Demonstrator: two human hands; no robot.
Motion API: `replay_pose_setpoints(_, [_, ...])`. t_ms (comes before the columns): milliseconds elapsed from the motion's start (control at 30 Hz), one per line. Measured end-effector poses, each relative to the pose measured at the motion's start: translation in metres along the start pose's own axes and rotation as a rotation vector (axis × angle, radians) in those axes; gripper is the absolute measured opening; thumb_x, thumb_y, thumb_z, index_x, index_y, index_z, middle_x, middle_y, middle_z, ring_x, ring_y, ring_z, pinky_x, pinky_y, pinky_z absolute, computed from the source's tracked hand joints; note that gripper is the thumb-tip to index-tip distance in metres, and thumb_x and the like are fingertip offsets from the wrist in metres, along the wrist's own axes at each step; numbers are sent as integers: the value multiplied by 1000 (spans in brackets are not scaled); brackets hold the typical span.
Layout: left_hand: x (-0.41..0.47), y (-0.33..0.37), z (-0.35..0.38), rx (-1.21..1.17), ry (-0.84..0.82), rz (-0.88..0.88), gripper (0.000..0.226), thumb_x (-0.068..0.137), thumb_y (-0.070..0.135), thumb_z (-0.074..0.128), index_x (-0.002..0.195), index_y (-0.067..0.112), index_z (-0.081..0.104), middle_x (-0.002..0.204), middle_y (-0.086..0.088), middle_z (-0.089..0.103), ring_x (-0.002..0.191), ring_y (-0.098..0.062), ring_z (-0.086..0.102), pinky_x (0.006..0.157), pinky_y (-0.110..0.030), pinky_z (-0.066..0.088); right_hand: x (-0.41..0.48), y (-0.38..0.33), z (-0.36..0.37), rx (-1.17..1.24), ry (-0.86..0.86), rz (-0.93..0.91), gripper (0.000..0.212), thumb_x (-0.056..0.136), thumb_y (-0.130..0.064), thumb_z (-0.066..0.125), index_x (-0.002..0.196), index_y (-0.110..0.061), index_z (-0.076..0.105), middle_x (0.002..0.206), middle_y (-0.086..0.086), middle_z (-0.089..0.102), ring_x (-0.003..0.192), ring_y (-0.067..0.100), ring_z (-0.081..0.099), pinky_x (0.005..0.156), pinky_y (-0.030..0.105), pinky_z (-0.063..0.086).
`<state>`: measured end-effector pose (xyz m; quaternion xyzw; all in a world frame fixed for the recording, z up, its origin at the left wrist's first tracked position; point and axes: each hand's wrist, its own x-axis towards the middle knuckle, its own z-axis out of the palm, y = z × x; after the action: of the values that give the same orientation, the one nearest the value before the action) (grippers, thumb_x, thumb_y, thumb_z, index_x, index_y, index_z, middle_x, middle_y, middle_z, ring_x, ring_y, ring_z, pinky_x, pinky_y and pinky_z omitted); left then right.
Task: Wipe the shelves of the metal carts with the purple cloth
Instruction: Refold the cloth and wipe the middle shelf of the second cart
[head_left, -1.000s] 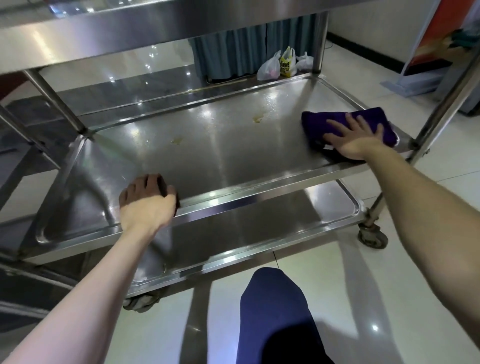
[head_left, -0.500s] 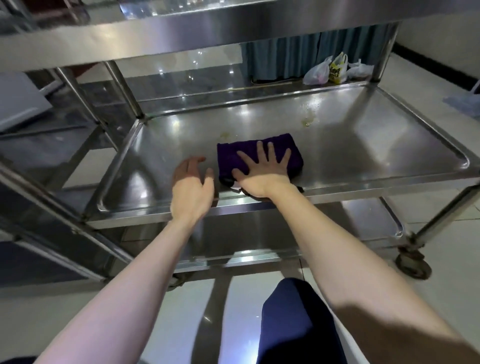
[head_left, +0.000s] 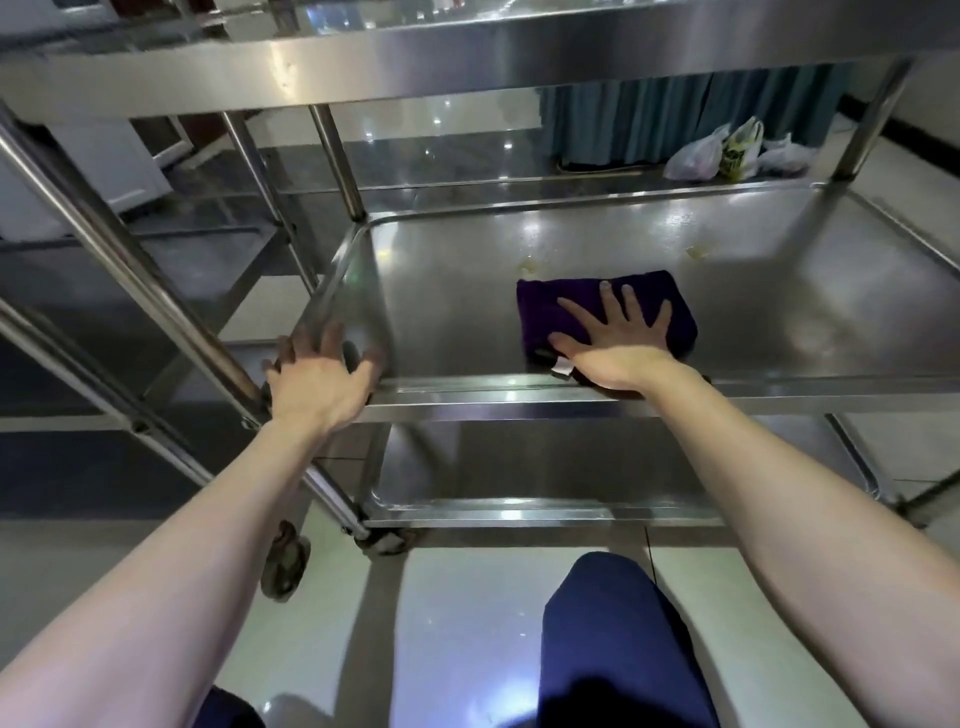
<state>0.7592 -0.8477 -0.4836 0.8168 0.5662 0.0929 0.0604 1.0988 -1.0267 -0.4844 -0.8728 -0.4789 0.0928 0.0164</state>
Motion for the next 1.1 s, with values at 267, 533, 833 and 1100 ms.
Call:
replay_pose_setpoints(267, [-1, 6, 11, 23, 89, -21, 73, 95, 69, 26, 154, 29, 42, 164, -19, 39, 156, -43, 28, 118, -67, 31, -5, -28, -5, 30, -49, 41, 73, 98, -87, 16, 164, -64, -3, 180, -1, -19, 165, 31, -21, 124, 73, -16])
replay_pose_setpoints(533, [-7, 10, 6, -26, 83, 29, 75, 102, 63, 23, 150, 13, 51, 149, -29, 53, 137, -51, 51, 118, -69, 33, -77, -109, 23, -2, 132, -152, 74, 93, -91, 6, 163, -66, 10, 182, 4, 3, 168, 31, -2, 127, 73, -8])
replay_pose_setpoints(833, [-54, -78, -9, -836, 873, 164, 46, 95, 35, 78, 122, 8, 52, 115, -5, 52, 102, -23, 54, 92, -34, 46, -84, -135, 19, 26, 65, -93, 81, 87, -99, 18, 161, -69, 12, 183, 2, -1, 168, 32, -5, 124, 77, -9])
replay_pose_setpoints(1100, [-7, -66, -36, -1151, 521, -28, 34, 103, 41, 72, 77, 31, 52, 67, 14, 59, 62, 3, 59, 60, -13, 41, -42, -174, 12, 29, -47, 10, 102, 68, -108, 6, 162, -69, 2, 181, 5, -13, 165, 38, -17, 119, 81, -15])
